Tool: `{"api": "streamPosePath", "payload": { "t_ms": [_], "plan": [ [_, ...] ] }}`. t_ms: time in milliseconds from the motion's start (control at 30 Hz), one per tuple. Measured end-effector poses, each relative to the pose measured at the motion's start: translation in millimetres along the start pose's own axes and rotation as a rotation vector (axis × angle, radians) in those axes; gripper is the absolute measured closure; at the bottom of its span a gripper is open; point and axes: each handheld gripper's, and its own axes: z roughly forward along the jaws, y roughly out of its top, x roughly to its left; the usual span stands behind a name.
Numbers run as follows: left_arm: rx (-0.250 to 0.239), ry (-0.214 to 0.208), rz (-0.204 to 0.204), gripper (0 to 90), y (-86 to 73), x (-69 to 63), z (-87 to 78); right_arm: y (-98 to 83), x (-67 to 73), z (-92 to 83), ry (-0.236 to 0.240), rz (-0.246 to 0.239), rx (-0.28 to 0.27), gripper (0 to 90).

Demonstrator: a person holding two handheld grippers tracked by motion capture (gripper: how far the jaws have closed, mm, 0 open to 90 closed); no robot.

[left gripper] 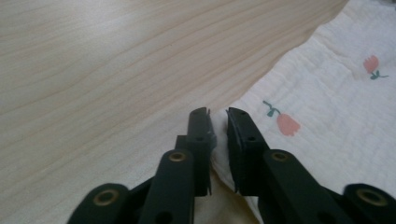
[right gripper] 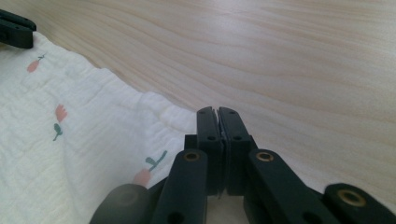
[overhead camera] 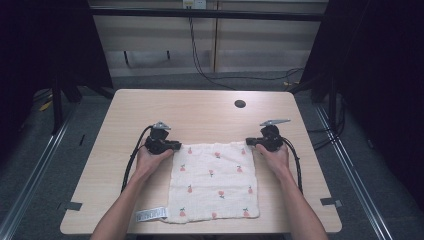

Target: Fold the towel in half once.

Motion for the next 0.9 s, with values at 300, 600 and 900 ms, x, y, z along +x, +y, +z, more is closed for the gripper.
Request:
{"api": "streamPosePath", "payload": {
  "t_ms": [300, 600, 900],
  "plan": [
    [-0.05, -0.003, 0.0, 86.1, -0.1, -1.9, -13.0, 3.0, -2.6, -7.7, 0.001, 0.006, -0.011, 88.6],
    [-0.141, -0.032, 0.016, 86.3, 12.6, -5.4, -41.0, 18.2, 1.7, -32.8, 0.02, 0.002, -0.105, 88.9],
    [-0.208, -0.056, 0.064, 86.3, 22.7, -15.6, -69.0, 32.4, 11.5, -56.1, 0.041, -0.028, -0.166, 89.0]
  ]
}}
